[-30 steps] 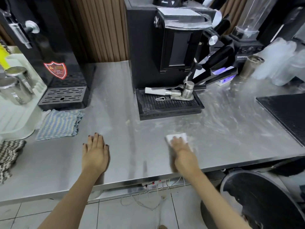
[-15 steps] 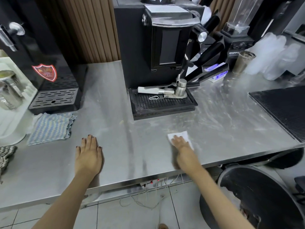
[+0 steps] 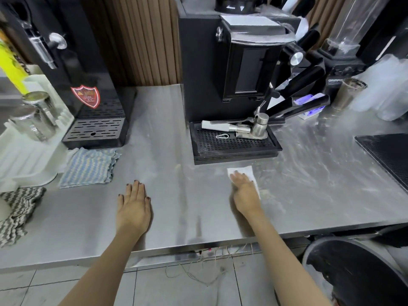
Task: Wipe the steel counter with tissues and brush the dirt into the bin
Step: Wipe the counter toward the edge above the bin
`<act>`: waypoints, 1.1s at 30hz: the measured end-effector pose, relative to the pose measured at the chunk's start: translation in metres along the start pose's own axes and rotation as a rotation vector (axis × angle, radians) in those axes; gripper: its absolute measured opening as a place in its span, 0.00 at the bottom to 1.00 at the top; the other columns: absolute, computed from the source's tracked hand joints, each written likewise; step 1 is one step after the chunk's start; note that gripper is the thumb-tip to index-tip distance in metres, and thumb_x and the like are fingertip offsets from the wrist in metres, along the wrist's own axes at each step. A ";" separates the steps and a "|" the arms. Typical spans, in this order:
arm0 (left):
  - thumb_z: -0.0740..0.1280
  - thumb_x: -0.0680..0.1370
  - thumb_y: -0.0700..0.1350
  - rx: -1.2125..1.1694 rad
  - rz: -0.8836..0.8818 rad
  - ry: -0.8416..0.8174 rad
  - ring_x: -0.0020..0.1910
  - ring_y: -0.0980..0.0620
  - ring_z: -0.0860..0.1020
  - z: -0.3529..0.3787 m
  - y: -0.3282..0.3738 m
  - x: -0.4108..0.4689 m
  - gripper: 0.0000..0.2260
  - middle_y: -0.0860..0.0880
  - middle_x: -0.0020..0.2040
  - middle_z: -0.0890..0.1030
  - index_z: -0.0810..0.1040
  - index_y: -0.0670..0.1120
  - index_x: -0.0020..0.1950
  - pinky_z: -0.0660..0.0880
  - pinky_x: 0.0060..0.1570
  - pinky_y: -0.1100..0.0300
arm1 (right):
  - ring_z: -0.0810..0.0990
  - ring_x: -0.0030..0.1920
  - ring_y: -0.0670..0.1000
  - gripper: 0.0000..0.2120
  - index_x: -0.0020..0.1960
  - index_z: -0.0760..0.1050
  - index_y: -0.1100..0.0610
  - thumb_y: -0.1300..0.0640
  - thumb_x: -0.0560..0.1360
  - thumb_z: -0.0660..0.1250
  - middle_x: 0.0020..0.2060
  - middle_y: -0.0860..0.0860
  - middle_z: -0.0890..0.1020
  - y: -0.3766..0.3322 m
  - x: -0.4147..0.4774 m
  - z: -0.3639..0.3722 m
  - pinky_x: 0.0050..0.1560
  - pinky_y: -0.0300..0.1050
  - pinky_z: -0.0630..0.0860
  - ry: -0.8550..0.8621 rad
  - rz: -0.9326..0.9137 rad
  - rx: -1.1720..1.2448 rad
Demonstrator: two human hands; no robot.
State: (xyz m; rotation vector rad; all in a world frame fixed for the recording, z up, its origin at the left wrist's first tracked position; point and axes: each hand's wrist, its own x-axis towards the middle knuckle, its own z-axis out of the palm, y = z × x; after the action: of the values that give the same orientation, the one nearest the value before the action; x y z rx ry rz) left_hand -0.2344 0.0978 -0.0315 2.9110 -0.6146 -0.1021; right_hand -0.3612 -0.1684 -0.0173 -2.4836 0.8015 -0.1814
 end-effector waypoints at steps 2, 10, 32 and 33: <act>0.49 0.81 0.46 -0.016 -0.005 0.005 0.75 0.46 0.50 0.000 0.000 -0.001 0.22 0.46 0.77 0.53 0.54 0.42 0.75 0.50 0.72 0.49 | 0.63 0.71 0.56 0.22 0.68 0.68 0.61 0.69 0.75 0.52 0.70 0.58 0.67 0.013 0.001 -0.012 0.70 0.46 0.53 0.102 0.141 -0.023; 0.44 0.80 0.47 -0.035 -0.035 0.008 0.76 0.48 0.48 0.003 -0.002 0.000 0.24 0.46 0.77 0.50 0.51 0.42 0.76 0.48 0.73 0.51 | 0.51 0.75 0.52 0.30 0.73 0.59 0.56 0.71 0.73 0.53 0.75 0.52 0.57 -0.128 -0.031 0.079 0.74 0.46 0.43 -0.281 -0.504 0.002; 0.43 0.80 0.47 -0.001 -0.032 0.007 0.76 0.49 0.47 0.003 -0.003 0.001 0.24 0.47 0.77 0.48 0.50 0.42 0.76 0.47 0.73 0.52 | 0.62 0.72 0.55 0.25 0.71 0.62 0.62 0.69 0.74 0.52 0.71 0.57 0.65 -0.021 0.013 0.020 0.74 0.47 0.55 0.116 0.167 -0.078; 0.44 0.80 0.47 -0.001 -0.033 0.005 0.76 0.49 0.47 0.003 -0.003 0.001 0.24 0.47 0.77 0.49 0.50 0.42 0.76 0.47 0.73 0.51 | 0.63 0.71 0.57 0.24 0.70 0.62 0.62 0.68 0.74 0.53 0.70 0.58 0.66 -0.022 0.012 0.015 0.72 0.49 0.58 0.107 0.203 -0.065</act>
State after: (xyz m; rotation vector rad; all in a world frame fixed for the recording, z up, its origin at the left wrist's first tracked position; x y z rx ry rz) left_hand -0.2327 0.0999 -0.0345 2.9196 -0.5658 -0.0991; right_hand -0.3362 -0.1534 -0.0193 -2.4492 1.1147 -0.2204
